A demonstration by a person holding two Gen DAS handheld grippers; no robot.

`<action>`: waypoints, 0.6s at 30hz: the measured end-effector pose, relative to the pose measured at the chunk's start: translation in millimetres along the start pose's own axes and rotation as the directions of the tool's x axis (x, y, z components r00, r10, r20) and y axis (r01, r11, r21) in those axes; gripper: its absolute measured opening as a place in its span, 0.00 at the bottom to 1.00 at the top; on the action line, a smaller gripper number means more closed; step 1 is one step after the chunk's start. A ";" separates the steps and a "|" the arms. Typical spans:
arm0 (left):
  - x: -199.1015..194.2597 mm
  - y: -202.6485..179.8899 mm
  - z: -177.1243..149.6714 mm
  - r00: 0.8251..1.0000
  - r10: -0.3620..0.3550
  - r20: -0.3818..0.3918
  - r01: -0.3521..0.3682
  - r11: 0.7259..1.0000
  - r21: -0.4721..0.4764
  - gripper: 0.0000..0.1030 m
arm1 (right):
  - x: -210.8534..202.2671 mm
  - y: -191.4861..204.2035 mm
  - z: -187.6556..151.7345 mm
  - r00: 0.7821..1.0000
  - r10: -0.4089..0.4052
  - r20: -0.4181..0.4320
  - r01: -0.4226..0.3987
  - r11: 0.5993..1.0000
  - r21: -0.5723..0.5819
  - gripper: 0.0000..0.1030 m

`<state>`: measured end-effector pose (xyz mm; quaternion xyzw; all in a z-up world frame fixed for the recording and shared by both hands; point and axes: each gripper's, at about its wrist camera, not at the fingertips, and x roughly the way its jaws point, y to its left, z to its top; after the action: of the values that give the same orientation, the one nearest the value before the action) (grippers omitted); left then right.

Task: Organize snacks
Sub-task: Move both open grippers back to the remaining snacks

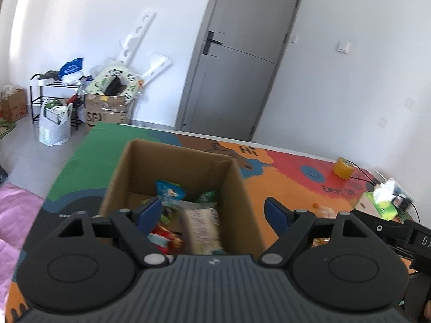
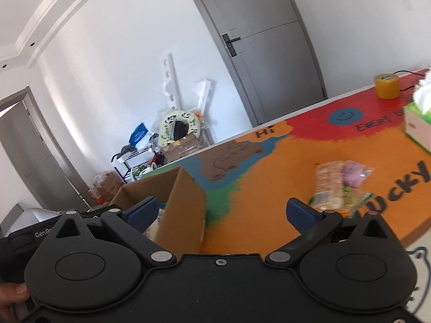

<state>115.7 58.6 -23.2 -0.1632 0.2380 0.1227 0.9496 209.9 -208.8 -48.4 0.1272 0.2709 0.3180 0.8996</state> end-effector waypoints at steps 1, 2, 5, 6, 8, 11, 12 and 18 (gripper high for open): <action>-0.8 -5.9 -2.5 1.000 -0.006 -0.002 0.006 1.000 0.006 0.80 | -3.4 -3.2 -0.4 1.000 -0.008 0.003 0.008 1.000 0.002 1.00; -1.2 -10.4 -3.8 1.000 -0.014 -0.004 0.014 1.000 0.013 0.80 | -6.5 -6.3 -0.6 1.000 -0.016 0.006 0.016 1.000 0.005 1.00; -2.0 -22.2 -8.2 1.000 -0.027 -0.008 0.028 0.999 0.028 0.80 | -15.5 -17.5 -0.3 0.999 -0.032 0.014 0.032 0.999 0.020 1.00; -2.0 -25.7 -9.7 0.999 -0.031 -0.009 0.031 0.999 0.033 0.80 | -18.7 -20.9 -1.0 0.999 -0.037 0.017 0.037 0.999 0.022 1.00; -1.0 -32.0 -10.8 0.999 -0.033 -0.011 0.034 0.999 0.038 0.80 | -23.9 -26.0 -1.7 0.998 -0.050 0.023 0.049 0.999 0.023 1.00; 0.0 -43.0 -12.3 0.999 -0.044 -0.017 0.045 0.998 0.048 0.80 | -30.8 -34.2 -1.9 0.997 -0.063 0.034 0.062 0.998 0.030 1.00; 0.1 -45.9 -13.0 0.999 -0.049 -0.019 0.049 0.997 0.051 0.80 | -32.6 -36.5 -2.1 0.997 -0.068 0.038 0.067 0.997 0.033 1.00; 1.5 -62.4 -16.4 0.997 -0.074 -0.026 0.075 0.995 0.069 0.80 | -45.2 -52.9 -1.4 0.992 -0.109 0.058 0.106 0.993 0.048 1.00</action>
<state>129.7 -4.4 -21.9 -0.1402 0.2471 0.0769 0.9557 206.3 -278.2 -52.4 0.1420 0.2570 0.2589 0.9202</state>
